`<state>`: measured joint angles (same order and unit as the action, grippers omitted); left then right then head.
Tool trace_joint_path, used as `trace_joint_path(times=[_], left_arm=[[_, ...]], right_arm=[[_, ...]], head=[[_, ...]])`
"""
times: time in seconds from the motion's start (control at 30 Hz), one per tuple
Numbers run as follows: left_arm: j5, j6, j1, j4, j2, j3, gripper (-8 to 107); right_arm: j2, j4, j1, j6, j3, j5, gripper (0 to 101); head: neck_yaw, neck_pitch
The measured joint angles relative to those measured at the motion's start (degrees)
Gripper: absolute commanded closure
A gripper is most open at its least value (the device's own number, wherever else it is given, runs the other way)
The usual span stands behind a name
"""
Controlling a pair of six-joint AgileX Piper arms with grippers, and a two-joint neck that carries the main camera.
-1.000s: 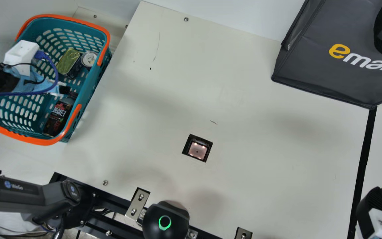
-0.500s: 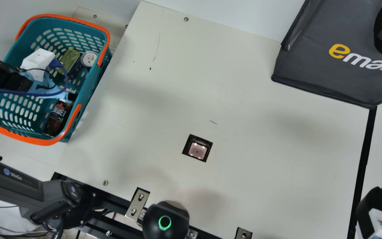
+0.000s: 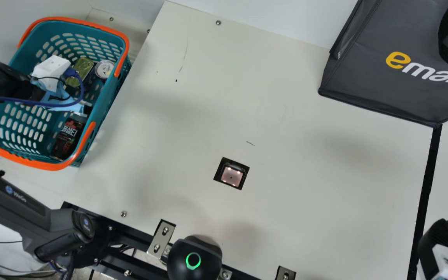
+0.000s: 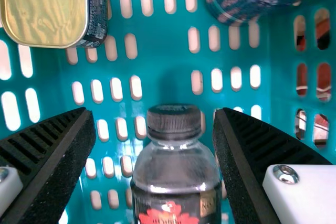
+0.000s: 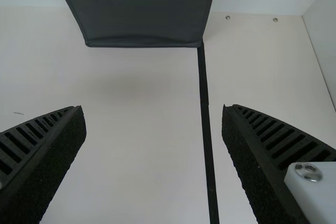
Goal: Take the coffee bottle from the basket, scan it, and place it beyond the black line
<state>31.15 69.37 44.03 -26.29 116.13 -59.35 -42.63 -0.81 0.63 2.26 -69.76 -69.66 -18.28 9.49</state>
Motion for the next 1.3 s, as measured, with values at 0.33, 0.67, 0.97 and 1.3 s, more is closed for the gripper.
trace_joint_path(times=[0.33,0.67,0.97,1.3], left_arm=[[-2.8,0.0,-0.7,-0.9,3.6,-0.9,9],[-5.0,0.0,-1.2,-1.6,5.5,-0.7,9],[-6.5,-0.4,-1.7,-1.9,5.5,1.0,9],[-7.3,-1.5,-2.0,-1.5,5.1,2.0,22]], right_arm=[[0.0,0.0,0.0,0.0,0.0,0.0,10],[0.0,0.0,0.0,0.0,0.0,0.0,10],[0.0,0.0,0.0,0.0,0.0,0.1,10],[0.0,0.0,0.0,0.0,0.0,0.1,10]], head=[[0.0,-0.1],[0.0,-0.1],[0.0,-0.1],[0.0,-0.1]])
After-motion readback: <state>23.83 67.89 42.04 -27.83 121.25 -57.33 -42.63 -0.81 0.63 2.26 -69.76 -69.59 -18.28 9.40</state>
